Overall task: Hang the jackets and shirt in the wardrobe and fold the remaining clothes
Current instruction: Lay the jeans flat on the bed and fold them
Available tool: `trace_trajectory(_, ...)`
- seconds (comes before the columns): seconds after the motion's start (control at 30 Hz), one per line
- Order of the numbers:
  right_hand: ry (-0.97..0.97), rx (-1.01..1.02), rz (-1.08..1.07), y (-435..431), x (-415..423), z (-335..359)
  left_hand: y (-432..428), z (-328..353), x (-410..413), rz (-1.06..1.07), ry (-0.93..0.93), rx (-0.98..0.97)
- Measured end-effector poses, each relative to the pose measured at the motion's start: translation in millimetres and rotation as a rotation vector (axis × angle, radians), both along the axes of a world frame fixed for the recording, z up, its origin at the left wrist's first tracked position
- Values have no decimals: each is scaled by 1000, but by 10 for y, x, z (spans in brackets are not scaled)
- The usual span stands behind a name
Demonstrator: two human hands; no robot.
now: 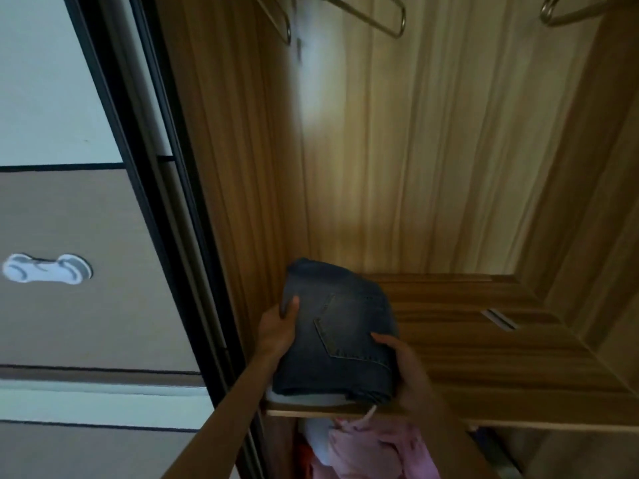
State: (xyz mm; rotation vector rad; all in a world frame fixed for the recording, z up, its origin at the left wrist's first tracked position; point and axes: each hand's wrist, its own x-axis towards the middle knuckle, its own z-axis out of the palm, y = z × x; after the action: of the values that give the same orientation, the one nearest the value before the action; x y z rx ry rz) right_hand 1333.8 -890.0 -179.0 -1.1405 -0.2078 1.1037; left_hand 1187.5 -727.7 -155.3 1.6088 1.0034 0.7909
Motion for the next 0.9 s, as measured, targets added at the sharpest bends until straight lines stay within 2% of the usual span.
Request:
trace_trajectory(0.13, -32, -89, 19, 583, 11, -347, 431, -420, 10, 87, 200, 243)
trace_trajectory(0.2, -127, -134, 20, 934, 221, -907, 545, -763, 36, 43, 439, 332)
trace_trajectory(0.27, -240, -183, 58, 1052, 304, -1111, 560, -1172, 45, -2, 666, 534)
trace_trajectory(0.3, -302, -222, 70, 1057, 272, -1074, 530, -1312, 44, -37, 717, 558)
trace_trajectory(0.37, -590, -339, 102, 1010, 136, -859, 495, -1494, 28, -94, 788, 576)
trace_trajectory(0.47, -1329, -479, -55, 1107, 146, -857, 496, -1496, 63, -121, 892, 578)
trace_trajectory(0.5, -1541, -463, -67, 1173, 137, -876, 501, -1535, 86, -125, 932, 598)
trace_trajectory(0.57, -1775, -356, 46, 1340, 68, -915, 469, -1602, 91, -147, 997, 604)
trace_trajectory(0.63, -1832, -366, 174, 1479, 67, -1023, 438, -1619, 108, -141, 987, 598)
trace_trajectory(0.77, -1729, -481, 395, 1492, 354, -1268, 398, -1620, 212, -118, 959, 574)
trace_trajectory(0.9, -1698, -513, 468, 1559, 457, -1220, 449, -1663, 273, -98, 933, 591)
